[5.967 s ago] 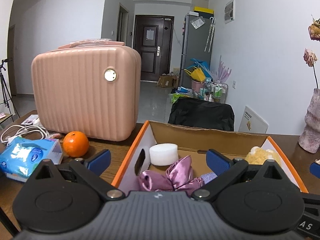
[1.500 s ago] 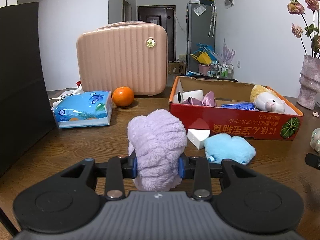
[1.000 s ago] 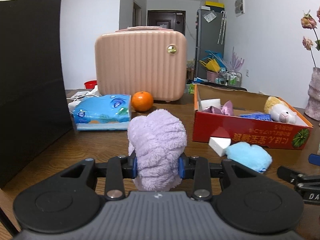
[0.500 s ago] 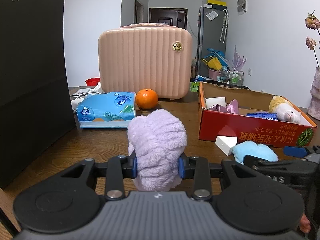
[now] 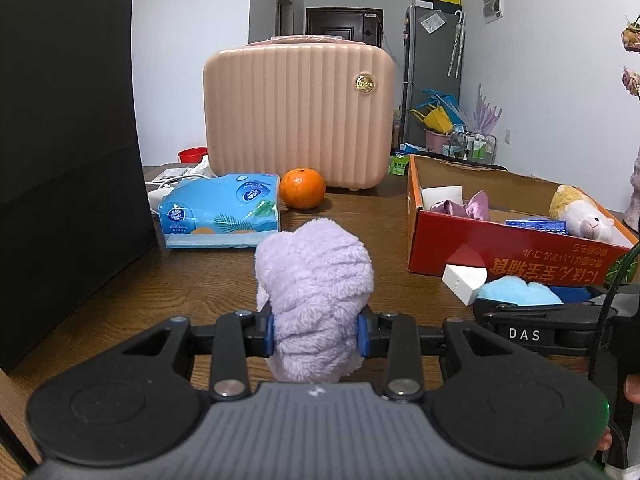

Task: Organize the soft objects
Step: 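Carry the towel roll in the left tool while the right tool carries the blue plush to the box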

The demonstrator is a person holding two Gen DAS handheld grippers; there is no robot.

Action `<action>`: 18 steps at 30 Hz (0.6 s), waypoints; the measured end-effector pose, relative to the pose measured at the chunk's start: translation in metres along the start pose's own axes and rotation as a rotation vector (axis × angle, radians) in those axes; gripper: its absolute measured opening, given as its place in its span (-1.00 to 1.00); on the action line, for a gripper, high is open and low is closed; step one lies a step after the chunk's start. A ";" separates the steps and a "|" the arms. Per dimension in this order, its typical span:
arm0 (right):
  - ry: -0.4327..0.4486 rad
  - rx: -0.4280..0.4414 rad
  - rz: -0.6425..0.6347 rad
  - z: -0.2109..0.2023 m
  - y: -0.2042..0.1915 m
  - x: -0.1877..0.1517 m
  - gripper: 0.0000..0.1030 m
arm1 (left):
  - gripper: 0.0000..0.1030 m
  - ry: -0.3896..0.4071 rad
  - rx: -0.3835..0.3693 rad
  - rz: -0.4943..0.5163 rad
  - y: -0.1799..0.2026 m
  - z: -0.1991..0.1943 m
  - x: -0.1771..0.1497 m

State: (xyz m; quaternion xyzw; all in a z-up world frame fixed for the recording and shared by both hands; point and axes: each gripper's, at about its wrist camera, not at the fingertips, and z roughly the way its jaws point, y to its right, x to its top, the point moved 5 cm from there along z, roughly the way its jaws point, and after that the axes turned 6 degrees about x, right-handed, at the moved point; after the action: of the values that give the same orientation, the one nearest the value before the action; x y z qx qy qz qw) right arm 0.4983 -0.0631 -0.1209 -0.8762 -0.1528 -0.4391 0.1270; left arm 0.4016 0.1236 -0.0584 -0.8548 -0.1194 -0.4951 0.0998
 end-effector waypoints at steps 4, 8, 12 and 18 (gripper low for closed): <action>0.009 0.015 0.004 -0.001 0.000 -0.001 0.46 | -0.30 0.003 0.001 0.002 0.000 -0.001 0.000; 0.014 0.020 0.009 -0.003 0.001 -0.001 0.43 | -0.30 0.001 0.005 0.002 0.000 -0.001 0.000; 0.023 0.023 0.007 -0.006 0.000 -0.001 0.38 | -0.30 0.001 0.005 0.000 0.000 0.000 0.000; 0.093 0.019 0.002 -0.022 0.000 0.000 0.37 | -0.30 0.002 0.004 0.002 0.000 0.000 0.000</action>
State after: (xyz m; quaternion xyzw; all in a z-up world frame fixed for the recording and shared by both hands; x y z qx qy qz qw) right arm 0.4823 -0.0714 -0.1086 -0.8538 -0.1500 -0.4777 0.1429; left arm 0.4011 0.1237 -0.0583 -0.8541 -0.1196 -0.4957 0.1019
